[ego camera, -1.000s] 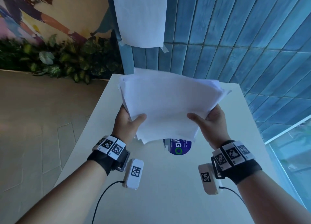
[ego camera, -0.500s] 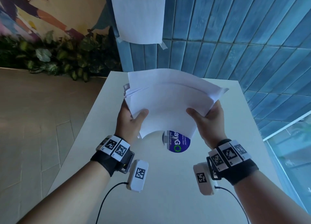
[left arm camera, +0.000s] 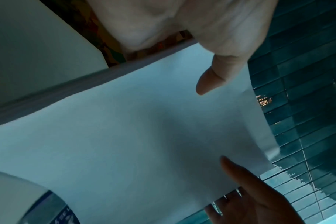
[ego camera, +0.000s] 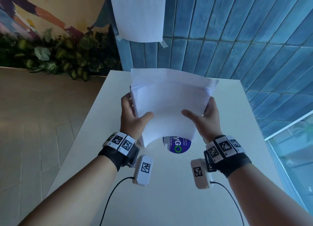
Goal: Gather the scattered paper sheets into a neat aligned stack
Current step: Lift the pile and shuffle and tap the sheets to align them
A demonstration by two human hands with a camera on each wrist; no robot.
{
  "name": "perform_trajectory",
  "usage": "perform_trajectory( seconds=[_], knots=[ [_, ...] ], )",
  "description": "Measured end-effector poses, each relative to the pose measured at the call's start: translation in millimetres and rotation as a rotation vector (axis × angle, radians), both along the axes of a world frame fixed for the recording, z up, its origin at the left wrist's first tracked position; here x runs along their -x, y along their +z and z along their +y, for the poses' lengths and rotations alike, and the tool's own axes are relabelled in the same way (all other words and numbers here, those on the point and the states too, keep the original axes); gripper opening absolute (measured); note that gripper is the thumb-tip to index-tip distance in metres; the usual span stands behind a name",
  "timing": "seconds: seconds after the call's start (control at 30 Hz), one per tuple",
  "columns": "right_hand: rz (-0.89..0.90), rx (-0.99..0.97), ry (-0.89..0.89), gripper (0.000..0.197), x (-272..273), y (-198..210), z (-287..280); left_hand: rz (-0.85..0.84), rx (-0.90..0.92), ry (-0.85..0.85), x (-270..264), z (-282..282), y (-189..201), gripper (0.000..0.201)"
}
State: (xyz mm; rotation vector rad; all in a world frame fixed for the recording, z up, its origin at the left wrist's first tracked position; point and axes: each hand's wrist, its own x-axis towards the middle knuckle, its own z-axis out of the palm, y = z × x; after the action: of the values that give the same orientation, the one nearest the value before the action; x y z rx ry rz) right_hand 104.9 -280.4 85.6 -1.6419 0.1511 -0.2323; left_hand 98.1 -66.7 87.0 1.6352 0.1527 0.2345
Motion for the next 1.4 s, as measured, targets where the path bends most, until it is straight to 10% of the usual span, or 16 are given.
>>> perform_trajectory(
  seconds=[0.67,0.9,1.4],
  knots=[
    [0.033,-0.039,0.111,0.055,-4.1,-8.0,-9.8,0.018,-0.076,-0.01,-2.7,-1.5,-12.6,0.054],
    [0.029,0.042,0.018,0.019,-0.7,-7.5,-6.8,0.057,-0.094,0.022,-5.3,-1.6,-17.7,0.031],
    [-0.017,-0.007,-0.052,0.049,22.3,10.2,-2.0,-0.006,-0.06,-0.019,6.9,-0.4,9.5,0.053]
  ],
)
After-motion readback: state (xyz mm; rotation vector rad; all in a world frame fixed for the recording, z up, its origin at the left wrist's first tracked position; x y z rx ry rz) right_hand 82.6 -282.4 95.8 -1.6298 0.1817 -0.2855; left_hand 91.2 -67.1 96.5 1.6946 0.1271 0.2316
